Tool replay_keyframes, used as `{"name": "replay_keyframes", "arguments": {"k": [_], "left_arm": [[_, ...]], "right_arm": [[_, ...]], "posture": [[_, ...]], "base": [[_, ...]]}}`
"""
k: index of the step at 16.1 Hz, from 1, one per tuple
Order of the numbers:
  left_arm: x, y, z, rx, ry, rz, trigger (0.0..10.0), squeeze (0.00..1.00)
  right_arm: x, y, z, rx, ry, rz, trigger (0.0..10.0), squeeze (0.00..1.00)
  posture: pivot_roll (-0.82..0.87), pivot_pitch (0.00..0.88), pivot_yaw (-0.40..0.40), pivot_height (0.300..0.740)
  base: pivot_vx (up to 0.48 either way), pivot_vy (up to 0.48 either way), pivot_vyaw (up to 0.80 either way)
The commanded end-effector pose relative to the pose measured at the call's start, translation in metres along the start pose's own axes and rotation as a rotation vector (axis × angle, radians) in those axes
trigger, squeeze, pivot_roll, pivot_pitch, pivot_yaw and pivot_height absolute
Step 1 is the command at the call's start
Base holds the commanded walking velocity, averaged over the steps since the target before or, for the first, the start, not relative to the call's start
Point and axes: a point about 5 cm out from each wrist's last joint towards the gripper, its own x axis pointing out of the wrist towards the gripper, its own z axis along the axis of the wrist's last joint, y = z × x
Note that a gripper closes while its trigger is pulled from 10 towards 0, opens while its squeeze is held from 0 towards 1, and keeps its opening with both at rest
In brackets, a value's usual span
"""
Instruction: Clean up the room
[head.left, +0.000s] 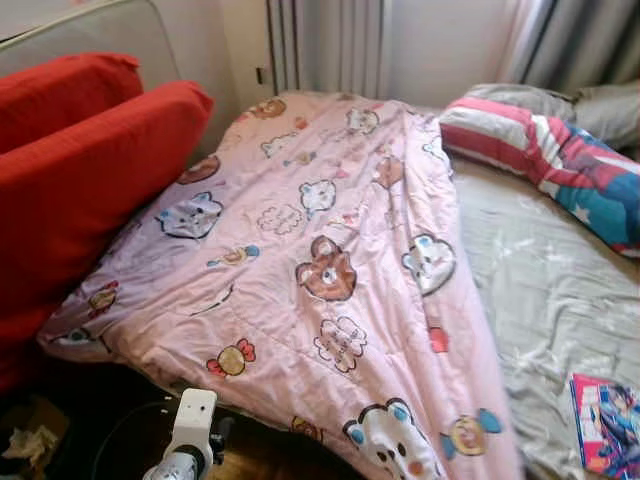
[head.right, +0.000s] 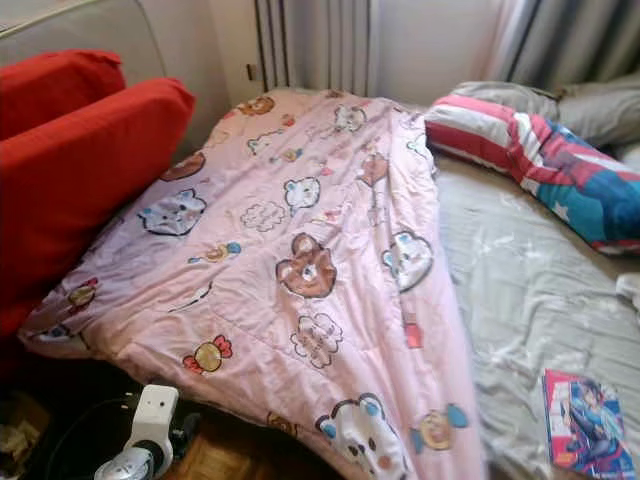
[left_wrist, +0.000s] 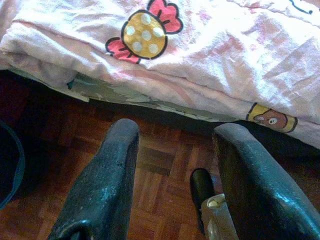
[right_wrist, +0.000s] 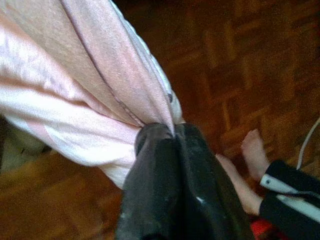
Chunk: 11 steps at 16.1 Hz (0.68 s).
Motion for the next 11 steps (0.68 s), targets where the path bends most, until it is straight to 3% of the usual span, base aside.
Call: {"name": "replay_keyframes", "arguments": {"k": [1,4,7,11], "left_arm": [[-0.001,0.001,-0.004,0.004,0.016,0.003,10.0,0.00],[-0.001,0.001,-0.004,0.011,0.018,0.003,10.0,0.00],[-0.001,-0.002,-0.003,0.020,0.016,-0.008,10.0,0.00],[-0.001,-0.001,-0.004,0.026,0.016,-0.010,10.0,0.00]], "right_arm": [[0.000,-0.011,-0.015,-0.012,0.056,-0.022,10.0,0.00],[0.000,0.000,0.003,0.023,-0.044,0.023,10.0,0.00],[-0.005,0.016,0.066,0.053,-0.294,0.101,10.0,0.00],[-0.010,0.024,0.094,0.071,-0.376,0.114,10.0,0.00]], "posture": [[-0.01,0.111,0.010,0.740],[-0.01,0.113,0.015,0.740],[-0.01,0.117,0.018,0.740],[0.00,0.121,0.021,0.740]], "base": [[0.000,0.000,0.00],[0.000,0.000,0.00],[0.000,0.000,0.00],[0.000,0.000,0.00]]}}
